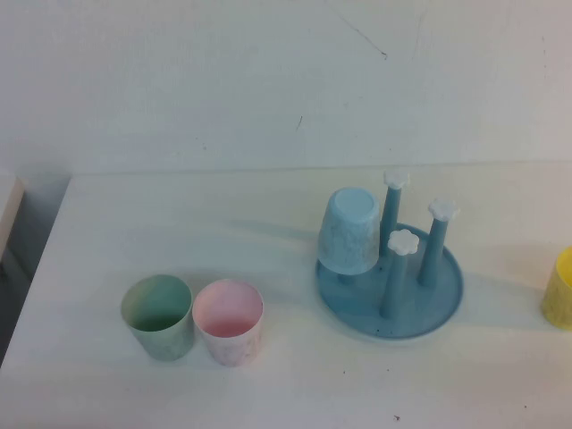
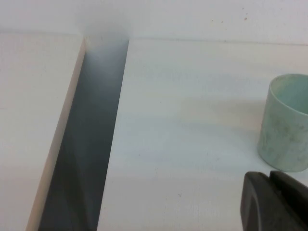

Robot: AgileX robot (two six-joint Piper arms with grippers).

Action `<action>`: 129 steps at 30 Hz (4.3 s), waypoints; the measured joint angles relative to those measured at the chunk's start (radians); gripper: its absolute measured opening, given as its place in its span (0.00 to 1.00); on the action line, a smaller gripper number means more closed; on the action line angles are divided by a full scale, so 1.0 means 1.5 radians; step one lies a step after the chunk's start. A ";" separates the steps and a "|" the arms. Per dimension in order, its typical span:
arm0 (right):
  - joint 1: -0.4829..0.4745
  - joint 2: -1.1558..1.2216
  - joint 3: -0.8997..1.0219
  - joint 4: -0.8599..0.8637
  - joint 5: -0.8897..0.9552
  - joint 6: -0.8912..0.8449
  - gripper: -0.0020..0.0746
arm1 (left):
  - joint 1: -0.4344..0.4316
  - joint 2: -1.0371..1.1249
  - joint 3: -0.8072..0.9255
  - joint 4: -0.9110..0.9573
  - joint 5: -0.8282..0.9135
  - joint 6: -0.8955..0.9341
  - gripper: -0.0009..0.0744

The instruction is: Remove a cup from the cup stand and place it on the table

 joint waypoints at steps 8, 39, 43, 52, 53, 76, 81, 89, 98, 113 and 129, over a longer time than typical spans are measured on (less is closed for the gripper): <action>0.000 0.000 0.000 0.000 0.000 0.000 0.02 | 0.000 0.000 0.000 0.000 -0.010 0.000 0.01; 0.000 0.000 0.000 0.000 0.000 0.000 0.02 | 0.000 0.000 0.002 -0.156 -0.034 0.000 0.01; 0.000 0.000 0.000 0.000 0.000 0.000 0.02 | 0.000 0.000 0.002 -0.375 -0.099 0.000 0.01; 0.000 0.000 0.000 0.000 0.000 0.000 0.02 | 0.000 0.000 0.002 -0.749 -0.249 0.021 0.01; 0.000 0.000 0.000 0.000 0.000 0.000 0.02 | 0.000 0.000 0.002 -0.756 -0.254 0.033 0.01; 0.000 0.000 0.000 0.000 0.000 0.000 0.02 | 0.000 0.178 -0.259 -0.610 0.117 0.408 0.01; 0.000 0.000 0.000 0.000 0.000 0.000 0.02 | 0.000 0.393 -0.475 -0.420 0.362 0.420 0.01; 0.000 0.000 0.000 0.000 0.000 0.000 0.02 | -0.049 0.657 -0.718 -0.271 0.538 0.427 0.01; 0.000 0.000 0.000 0.000 0.000 0.000 0.02 | -0.284 0.866 -0.924 -0.040 0.564 0.223 0.01; 0.000 0.000 0.000 0.000 0.000 0.000 0.02 | -0.454 1.187 -1.261 0.067 0.606 0.138 0.45; 0.000 0.000 0.000 0.000 0.000 0.000 0.02 | -0.457 1.379 -1.392 0.060 0.575 0.062 0.92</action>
